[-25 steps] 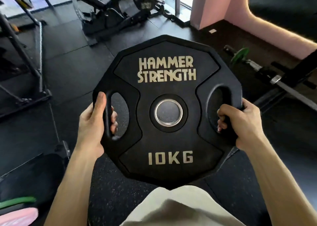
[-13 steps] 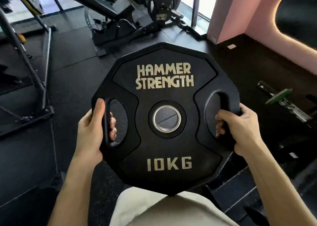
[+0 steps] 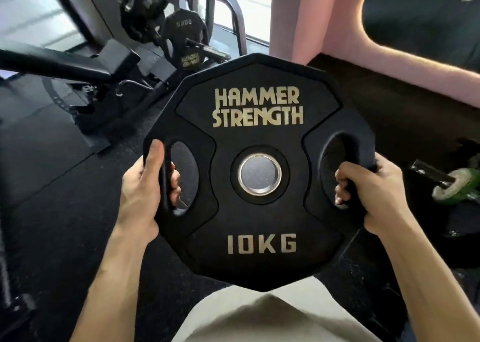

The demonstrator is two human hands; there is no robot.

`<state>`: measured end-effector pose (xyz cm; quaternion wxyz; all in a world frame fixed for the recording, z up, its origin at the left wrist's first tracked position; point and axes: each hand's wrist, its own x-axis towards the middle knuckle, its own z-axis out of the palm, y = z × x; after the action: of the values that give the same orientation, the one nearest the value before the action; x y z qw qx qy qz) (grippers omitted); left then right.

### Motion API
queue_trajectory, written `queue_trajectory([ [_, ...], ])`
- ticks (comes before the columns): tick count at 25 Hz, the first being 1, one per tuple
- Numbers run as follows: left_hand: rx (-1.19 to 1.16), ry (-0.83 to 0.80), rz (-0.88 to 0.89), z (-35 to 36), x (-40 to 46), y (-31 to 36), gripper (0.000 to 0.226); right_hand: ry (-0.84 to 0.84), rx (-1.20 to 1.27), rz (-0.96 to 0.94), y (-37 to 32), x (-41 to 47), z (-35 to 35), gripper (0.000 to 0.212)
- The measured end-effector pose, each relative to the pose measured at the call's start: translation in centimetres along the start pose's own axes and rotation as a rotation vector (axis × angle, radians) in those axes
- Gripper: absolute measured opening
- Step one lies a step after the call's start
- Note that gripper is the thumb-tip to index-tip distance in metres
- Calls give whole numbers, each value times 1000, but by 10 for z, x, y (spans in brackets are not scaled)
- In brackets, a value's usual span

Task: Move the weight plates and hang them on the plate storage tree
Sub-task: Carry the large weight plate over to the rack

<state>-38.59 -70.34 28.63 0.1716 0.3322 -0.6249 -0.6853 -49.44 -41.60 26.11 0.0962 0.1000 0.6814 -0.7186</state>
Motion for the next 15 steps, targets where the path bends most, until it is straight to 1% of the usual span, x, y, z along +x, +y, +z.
queue_trajectory([
  [3, 22, -63, 5, 39, 94, 19, 49, 87, 3, -11, -22, 74, 27, 24],
  [8, 66, -148, 23, 133, 250, 50, 51, 165, 31, -14, -55, 223, 62, 29],
  [11, 73, -221, 35, 194, 330, 79, 50, 226, 47, 0, -85, 306, 73, 27],
  [15, 28, -282, 13, 261, 423, 107, 49, 289, 40, -8, -122, 393, 88, 27],
])
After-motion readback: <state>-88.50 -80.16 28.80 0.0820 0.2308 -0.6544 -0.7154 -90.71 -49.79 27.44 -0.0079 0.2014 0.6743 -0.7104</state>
